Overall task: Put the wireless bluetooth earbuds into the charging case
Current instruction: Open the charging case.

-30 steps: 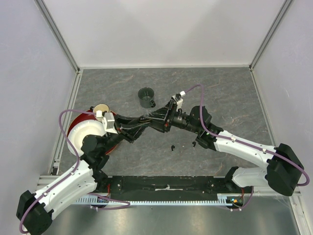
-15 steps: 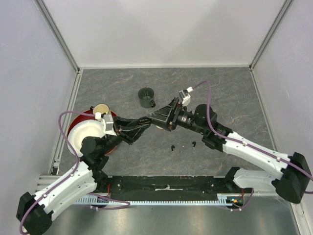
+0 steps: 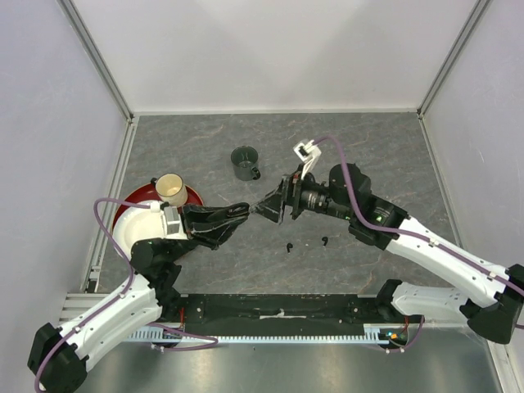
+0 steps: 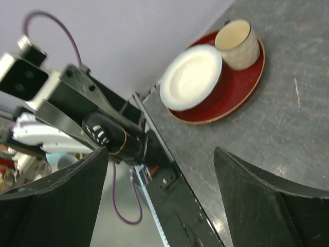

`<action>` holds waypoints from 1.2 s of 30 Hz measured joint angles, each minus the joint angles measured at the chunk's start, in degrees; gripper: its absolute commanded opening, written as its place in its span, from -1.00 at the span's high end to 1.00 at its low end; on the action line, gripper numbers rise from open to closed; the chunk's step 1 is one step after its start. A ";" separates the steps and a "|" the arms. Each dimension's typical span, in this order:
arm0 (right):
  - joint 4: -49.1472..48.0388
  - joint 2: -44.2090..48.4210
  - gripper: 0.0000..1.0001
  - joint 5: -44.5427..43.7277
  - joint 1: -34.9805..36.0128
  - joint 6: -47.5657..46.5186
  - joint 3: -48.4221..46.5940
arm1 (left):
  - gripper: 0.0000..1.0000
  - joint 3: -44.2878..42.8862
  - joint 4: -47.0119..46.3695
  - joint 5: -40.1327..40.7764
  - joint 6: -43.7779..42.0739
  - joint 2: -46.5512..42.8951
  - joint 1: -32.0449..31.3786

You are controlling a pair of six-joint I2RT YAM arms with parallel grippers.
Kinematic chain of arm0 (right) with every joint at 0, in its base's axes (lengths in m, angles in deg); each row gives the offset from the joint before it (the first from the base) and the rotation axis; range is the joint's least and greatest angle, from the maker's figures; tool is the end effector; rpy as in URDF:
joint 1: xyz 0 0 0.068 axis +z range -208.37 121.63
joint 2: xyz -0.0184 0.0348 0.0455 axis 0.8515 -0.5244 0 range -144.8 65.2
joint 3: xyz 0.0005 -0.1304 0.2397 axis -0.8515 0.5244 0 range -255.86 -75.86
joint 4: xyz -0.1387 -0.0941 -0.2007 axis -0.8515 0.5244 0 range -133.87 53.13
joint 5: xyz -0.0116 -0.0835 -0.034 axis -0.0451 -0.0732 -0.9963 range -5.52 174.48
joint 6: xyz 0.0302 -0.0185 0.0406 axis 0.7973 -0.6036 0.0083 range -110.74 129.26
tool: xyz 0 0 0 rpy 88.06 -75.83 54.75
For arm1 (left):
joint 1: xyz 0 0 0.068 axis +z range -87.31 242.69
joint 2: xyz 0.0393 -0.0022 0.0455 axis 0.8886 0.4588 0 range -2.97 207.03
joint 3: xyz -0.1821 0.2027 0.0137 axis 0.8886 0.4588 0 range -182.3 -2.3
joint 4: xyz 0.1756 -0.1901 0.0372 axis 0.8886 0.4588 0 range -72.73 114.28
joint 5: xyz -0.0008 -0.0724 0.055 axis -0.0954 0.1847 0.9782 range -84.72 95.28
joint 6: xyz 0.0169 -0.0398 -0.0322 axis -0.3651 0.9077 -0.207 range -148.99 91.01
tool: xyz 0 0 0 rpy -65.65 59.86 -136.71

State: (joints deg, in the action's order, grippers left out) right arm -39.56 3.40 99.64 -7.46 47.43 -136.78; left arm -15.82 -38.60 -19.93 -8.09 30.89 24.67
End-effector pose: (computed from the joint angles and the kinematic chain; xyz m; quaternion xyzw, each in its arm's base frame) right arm 0.1498 0.1991 0.3927 -0.1696 0.7176 0.5383 0.4081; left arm 0.0992 -0.0968 0.2934 0.2583 0.4128 -0.5138 0.7064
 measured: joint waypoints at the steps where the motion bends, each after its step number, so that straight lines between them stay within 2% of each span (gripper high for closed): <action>1: 1.25 -0.72 -0.79 0.13 0.57 -1.20 -0.13 | 0.95 0.15 -0.68 -0.35 -0.04 0.02 0.02; 8: 4.81 -3.74 -0.80 0.90 5.70 -6.60 -2.36 | 0.95 0.96 -1.79 -0.92 -0.48 0.11 0.00; 13: 4.81 -4.02 -0.81 0.44 6.36 -7.56 -2.91 | 0.95 0.96 -1.79 -1.38 -0.50 0.15 0.00; 26: 2.58 -1.22 -0.85 -6.88 6.51 -5.40 -0.85 | 0.95 0.96 -1.75 -2.84 -0.59 -0.28 0.02; 36: 1.03 -0.92 -0.85 -8.37 6.64 -2.73 -0.39 | 0.96 0.96 -1.51 -4.00 -0.57 -0.28 0.07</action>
State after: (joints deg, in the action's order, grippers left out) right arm -38.53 2.48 91.27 -0.81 44.70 -137.18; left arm -14.86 -40.11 -23.93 -8.66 30.61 24.74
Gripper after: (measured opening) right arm 0.924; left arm 0.340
